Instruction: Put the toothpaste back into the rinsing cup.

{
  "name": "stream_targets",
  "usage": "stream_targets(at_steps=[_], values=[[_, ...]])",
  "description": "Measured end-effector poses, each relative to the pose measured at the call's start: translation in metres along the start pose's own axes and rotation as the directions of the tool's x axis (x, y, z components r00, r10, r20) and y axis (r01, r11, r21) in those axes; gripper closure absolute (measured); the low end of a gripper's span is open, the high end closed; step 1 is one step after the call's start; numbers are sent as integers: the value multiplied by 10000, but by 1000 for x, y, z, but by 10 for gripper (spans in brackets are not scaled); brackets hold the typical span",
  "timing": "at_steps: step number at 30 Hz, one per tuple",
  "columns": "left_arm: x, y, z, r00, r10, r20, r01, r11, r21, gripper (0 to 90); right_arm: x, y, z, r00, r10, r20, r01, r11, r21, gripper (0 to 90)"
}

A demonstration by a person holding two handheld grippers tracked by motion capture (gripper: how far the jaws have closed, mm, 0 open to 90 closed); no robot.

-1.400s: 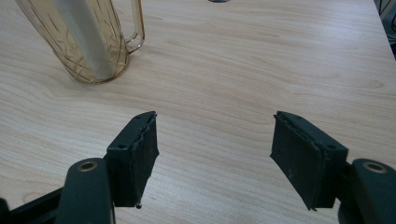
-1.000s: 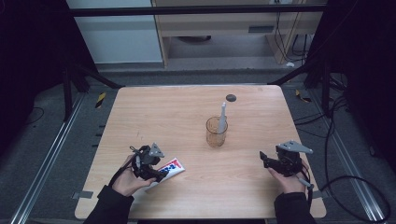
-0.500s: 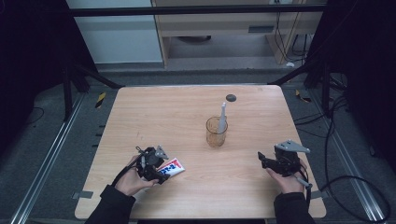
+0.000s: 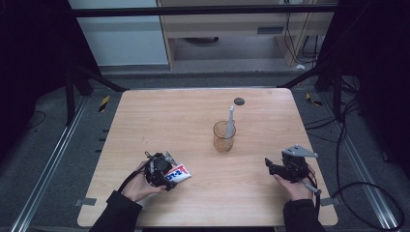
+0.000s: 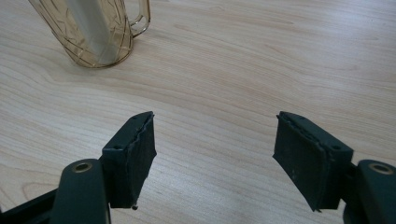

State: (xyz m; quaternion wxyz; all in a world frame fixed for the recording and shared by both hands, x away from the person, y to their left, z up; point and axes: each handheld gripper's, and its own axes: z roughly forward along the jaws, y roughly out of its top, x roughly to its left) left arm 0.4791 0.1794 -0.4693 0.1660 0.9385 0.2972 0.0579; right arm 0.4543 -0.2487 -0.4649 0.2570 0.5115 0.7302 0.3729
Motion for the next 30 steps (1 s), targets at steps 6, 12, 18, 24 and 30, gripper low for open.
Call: stream_targets(at_steps=[6,12,18,24,30], values=[[2,0,0,9997,-200,144,200,9998,-18,449,-1,0,0,10000,48,35,-48,10000,18,291],[5,-2,-4,9970,-722,278,728,9971,-221,557,-1,0,1,10000,42,62,-42,10000,50,293],[5,-4,-9,9953,-937,249,948,9946,-434,651,-1,-2,2,10000,0,56,-1,9999,140,303],[6,-6,-21,9923,-1233,97,1236,9854,-1167,675,-1,-3,2,9999,-2,110,1,9999,139,292],[5,-5,-42,9863,-1637,-228,1530,9565,-2482,680,-2,-4,1,9999,-3,165,3,10000,-24,279]])
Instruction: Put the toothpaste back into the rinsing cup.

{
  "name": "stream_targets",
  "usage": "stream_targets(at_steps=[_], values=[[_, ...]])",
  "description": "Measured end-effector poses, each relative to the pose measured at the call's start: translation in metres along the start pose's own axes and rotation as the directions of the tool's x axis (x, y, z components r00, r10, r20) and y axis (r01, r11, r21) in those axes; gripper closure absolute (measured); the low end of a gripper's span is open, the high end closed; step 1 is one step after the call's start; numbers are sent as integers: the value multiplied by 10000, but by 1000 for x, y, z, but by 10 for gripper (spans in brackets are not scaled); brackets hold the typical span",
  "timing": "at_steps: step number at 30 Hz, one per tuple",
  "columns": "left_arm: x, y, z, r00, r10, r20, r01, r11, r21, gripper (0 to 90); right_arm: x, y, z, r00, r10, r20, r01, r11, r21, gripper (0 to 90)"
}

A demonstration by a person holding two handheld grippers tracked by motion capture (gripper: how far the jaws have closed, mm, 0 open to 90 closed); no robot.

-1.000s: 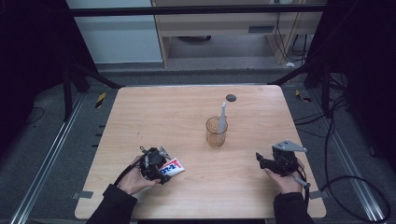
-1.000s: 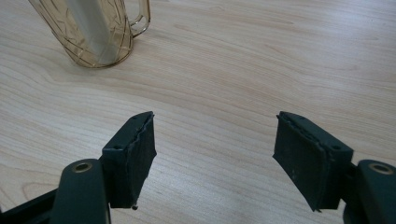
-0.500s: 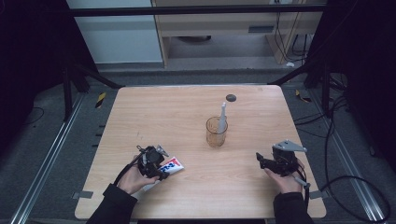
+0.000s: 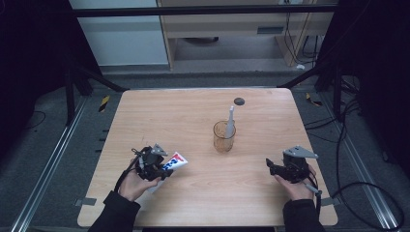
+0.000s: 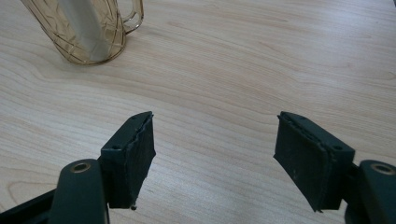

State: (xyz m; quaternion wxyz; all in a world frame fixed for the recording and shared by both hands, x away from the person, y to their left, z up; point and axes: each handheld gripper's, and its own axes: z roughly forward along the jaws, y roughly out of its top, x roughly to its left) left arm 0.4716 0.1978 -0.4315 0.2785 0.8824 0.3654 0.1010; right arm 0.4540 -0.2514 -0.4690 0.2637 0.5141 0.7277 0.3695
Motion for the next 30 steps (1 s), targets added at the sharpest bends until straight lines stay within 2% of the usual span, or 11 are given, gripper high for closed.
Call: stream_targets(at_steps=[5,8,10,13,19,22,27,28,29,30], values=[[1,6,-15,9977,-365,-572,304,9941,-1037,680,0,-1,1,10000,70,68,-69,9999,-151,241],[4,13,-21,9941,-569,-918,413,9856,-1641,681,1,-2,2,9998,154,127,-151,9997,-167,210],[6,18,-24,9915,-749,-1063,519,9774,-2052,681,1,-2,3,9997,135,180,-132,9998,-168,200],[6,29,-25,9869,-921,-1324,551,9641,-2599,681,1,-2,4,9997,106,240,-101,9997,-206,190],[3,52,-21,9787,-1245,-1634,589,9321,-3574,682,1,-3,4,9995,141,273,-133,9995,-289,175],[1,62,-18,9762,-1433,-1625,665,9120,-4047,682,2,-3,5,9996,131,268,-124,9995,-283,168],[-2,78,-14,9742,-1556,-1635,652,8876,-4560,682,3,-3,7,9995,180,257,-174,9996,-235,160],[-2,81,-13,9740,-1589,-1615,662,8812,-4680,682,3,-3,7,9995,187,269,-181,9996,-237,160],[-2,84,-12,9731,-1684,-1574,725,8717,-4846,682,3,-3,7,9994,192,275,-186,9995,-236,158],[-2,87,-11,9723,-1722,-1578,739,8678,-4914,682,3,-3,7,9994,189,294,-182,9995,-245,158]])
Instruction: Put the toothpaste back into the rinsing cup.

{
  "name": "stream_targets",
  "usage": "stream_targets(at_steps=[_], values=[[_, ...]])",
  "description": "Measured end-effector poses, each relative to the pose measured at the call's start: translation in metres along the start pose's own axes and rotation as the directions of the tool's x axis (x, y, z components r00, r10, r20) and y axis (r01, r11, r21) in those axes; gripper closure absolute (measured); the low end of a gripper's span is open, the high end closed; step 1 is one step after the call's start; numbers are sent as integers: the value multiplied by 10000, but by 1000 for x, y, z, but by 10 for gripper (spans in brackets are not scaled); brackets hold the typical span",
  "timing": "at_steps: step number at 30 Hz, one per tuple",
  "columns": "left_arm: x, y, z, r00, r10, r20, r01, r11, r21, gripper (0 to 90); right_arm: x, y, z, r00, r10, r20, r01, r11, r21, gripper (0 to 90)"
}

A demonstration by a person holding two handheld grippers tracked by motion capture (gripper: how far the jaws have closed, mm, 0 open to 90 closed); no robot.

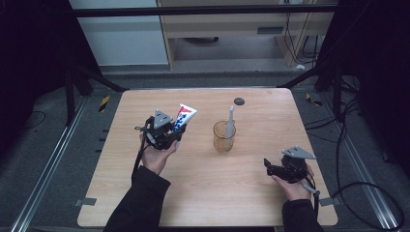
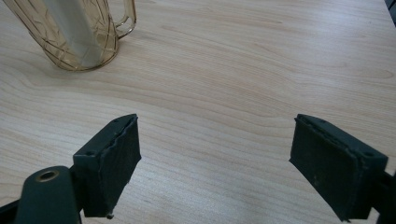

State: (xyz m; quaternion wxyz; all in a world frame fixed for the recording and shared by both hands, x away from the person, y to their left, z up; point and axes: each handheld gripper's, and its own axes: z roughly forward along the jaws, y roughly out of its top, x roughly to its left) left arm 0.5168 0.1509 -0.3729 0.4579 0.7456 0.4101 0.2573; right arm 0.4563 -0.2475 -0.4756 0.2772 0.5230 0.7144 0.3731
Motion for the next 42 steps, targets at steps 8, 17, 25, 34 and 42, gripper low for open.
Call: stream_targets(at_steps=[8,17,25,34,42], values=[[-10,15,22,9995,-256,209,267,9979,-589,683,1,0,2,10000,39,49,-39,10000,-6,153],[-20,25,41,9973,-558,476,612,9908,-1204,683,2,0,3,10000,-2,2,2,10000,-24,151],[-30,35,49,9967,-598,545,680,9842,-1635,683,3,0,4,10000,-57,14,57,10000,-30,147],[-38,41,67,9951,-762,630,873,9763,-1980,684,3,-1,5,9999,-141,45,141,9999,-64,148],[-45,47,83,9924,-827,907,1014,9686,-2268,683,3,-1,6,9999,-159,67,160,9998,-70,149]])
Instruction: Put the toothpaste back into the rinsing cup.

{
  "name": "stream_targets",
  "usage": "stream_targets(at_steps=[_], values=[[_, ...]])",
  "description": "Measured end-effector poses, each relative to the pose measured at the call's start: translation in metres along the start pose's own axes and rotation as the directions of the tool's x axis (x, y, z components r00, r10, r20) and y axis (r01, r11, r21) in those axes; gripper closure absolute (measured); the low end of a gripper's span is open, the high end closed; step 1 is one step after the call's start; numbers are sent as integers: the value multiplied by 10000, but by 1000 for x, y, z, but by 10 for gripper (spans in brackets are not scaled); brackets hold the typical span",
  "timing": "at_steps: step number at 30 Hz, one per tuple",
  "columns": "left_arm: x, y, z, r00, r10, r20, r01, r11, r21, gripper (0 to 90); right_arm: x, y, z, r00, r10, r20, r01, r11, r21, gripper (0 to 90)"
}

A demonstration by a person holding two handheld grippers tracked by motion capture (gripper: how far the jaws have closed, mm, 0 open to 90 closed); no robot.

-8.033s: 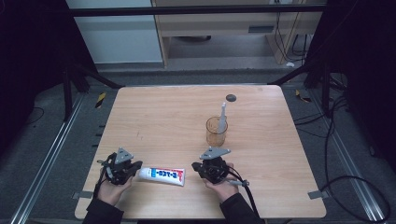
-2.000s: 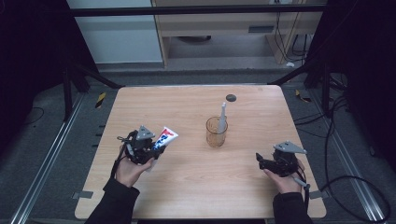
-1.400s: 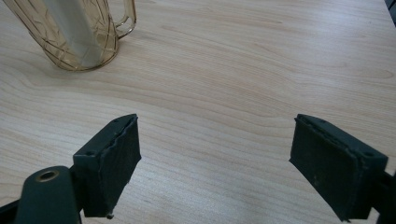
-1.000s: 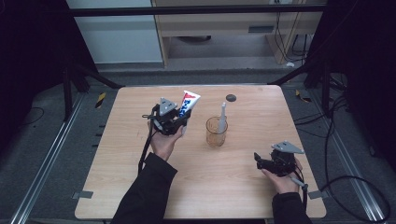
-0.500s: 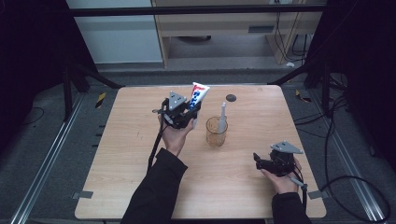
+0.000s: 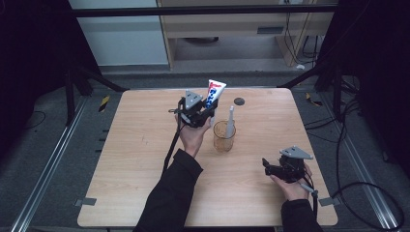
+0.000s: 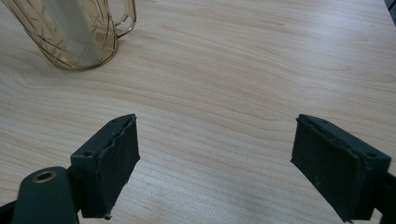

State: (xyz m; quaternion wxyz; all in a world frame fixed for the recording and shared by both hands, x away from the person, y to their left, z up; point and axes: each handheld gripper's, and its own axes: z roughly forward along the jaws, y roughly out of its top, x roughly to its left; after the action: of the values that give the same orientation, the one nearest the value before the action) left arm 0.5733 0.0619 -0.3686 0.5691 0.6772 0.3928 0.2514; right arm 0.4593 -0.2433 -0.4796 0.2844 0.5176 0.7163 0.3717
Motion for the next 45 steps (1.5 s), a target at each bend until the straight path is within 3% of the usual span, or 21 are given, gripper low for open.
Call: stream_targets(at_steps=[22,45], values=[[-10,-18,30,9978,-283,607,268,9993,248,683,0,-2,1,10000,-26,-13,27,10000,39,159],[-16,-33,43,9962,7,871,-65,9977,670,678,0,-2,2,9999,-146,-11,147,9999,42,162]])
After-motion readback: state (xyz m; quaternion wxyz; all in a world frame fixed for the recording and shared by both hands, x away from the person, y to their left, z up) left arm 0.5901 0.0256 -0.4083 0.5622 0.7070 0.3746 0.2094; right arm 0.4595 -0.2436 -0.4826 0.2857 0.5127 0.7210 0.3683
